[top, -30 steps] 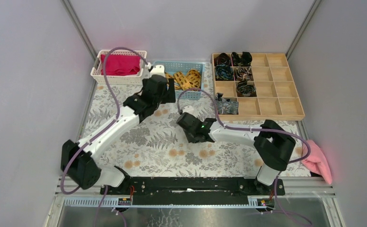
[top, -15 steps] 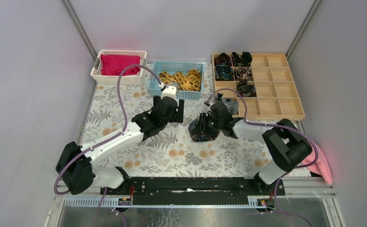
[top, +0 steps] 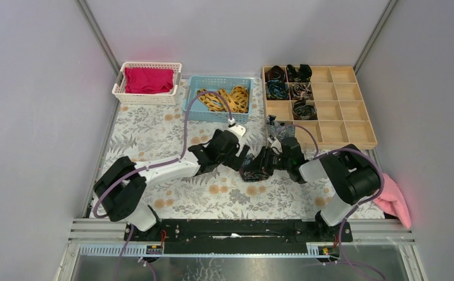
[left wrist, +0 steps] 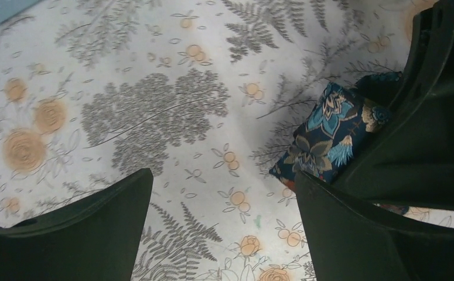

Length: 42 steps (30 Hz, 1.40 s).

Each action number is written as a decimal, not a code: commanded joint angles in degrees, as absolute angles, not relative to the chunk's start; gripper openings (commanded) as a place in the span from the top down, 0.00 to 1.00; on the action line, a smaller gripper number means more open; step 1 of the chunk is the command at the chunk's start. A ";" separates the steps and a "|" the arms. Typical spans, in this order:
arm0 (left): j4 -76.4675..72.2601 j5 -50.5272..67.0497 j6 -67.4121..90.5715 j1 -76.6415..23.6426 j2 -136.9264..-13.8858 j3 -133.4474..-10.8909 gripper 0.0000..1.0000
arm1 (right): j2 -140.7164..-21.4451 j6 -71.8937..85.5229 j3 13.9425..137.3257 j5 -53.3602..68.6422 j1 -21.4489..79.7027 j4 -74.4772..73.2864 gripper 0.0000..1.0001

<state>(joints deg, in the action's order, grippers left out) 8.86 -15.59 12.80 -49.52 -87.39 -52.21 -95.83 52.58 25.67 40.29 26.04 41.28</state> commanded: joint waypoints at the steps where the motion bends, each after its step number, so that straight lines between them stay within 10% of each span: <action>1: 6.65 -10.20 9.28 -50.51 -90.37 -55.60 0.01 | -94.71 55.81 20.04 41.80 25.44 38.82 0.89; 22: 2.39 0.36 22.68 -51.59 -88.13 -51.99 0.01 | -124.71 84.06 3.80 44.10 23.14 97.82 0.91; 42: -14.46 4.83 41.40 -48.79 -81.93 -36.59 0.01 | -123.69 81.47 10.81 45.62 23.29 90.79 0.90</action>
<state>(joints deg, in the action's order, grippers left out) -5.74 3.73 32.84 -49.74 -83.90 -39.13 -120.07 80.79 11.55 49.04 22.72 94.50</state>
